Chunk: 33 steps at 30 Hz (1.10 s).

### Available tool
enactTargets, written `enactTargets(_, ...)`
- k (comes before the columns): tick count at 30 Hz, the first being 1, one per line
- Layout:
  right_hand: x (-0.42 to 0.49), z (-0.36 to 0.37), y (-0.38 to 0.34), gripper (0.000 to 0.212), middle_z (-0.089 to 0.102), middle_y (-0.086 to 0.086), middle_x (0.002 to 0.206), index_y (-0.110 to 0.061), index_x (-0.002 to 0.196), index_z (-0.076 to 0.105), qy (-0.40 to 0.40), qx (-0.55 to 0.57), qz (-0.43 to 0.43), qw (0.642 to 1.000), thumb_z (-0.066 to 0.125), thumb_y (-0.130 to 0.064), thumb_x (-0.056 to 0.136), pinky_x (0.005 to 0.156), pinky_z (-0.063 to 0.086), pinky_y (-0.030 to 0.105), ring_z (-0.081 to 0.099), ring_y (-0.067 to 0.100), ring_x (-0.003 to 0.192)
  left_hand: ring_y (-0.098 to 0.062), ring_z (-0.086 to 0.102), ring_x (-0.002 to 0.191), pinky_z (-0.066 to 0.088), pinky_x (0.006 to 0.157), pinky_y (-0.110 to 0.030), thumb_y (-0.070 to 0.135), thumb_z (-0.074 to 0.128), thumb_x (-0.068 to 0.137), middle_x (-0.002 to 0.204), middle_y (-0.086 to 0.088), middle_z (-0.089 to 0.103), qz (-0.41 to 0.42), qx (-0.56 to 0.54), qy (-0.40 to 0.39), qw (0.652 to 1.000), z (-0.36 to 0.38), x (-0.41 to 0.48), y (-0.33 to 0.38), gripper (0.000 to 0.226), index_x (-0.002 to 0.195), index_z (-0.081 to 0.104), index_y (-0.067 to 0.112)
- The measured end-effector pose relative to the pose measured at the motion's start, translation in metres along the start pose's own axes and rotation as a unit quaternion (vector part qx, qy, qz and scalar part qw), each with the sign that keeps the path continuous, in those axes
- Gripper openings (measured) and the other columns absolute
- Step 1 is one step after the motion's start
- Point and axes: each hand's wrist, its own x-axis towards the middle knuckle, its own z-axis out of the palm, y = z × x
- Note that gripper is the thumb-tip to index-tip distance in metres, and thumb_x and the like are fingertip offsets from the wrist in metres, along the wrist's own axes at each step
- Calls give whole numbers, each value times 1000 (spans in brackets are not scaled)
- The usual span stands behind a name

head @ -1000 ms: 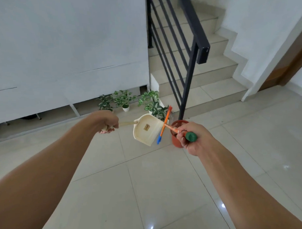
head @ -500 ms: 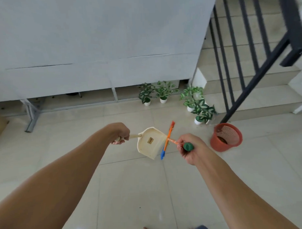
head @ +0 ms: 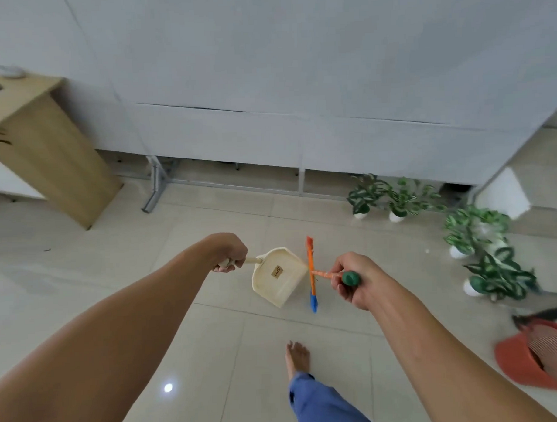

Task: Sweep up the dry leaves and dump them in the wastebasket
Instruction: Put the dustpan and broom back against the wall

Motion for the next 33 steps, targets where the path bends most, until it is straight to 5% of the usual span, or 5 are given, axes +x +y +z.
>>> enactTargets(9,93,144,-159,15,48,15,57,1,72,51,-40,-204,-1,978,41,4,83,28,35,13,44,12,28,-17,50,52,37,43,-21,2,50,84,75,-12,54,-48,-71,58,995,-158,81,-29,8,81,58,3)
enactTargets(15,138,238,-244,15,60,21,69,6,85,51,-50,-281,-18,958,37,2,89,28,39,14,51,14,26,-18,49,54,36,37,-20,-1,52,88,75,-12,50,-56,-67,98,991,-256,138,-54,9,80,55,2)
enactTargets(19,174,304,-296,14,64,21,58,10,89,54,-54,-287,-16,956,42,3,88,30,45,17,59,21,49,-19,54,60,43,44,-24,0,55,88,75,-12,54,-43,-43,127,990,-331,189,-73,8,90,62,-2)
enactTargets(26,223,410,-376,18,61,21,66,8,96,58,-70,-219,-20,973,44,1,87,38,56,30,63,25,37,-9,68,58,57,61,-22,11,52,86,72,1,67,15,137,186,973,-452,264,-93,13,78,63,9)
enactTargets(33,261,474,-442,33,68,30,82,7,100,69,-41,-157,-155,974,40,-7,92,56,61,36,69,35,63,-15,58,63,46,61,-22,7,53,80,63,2,55,44,234,212,948,-538,319,-76,14,69,55,15)
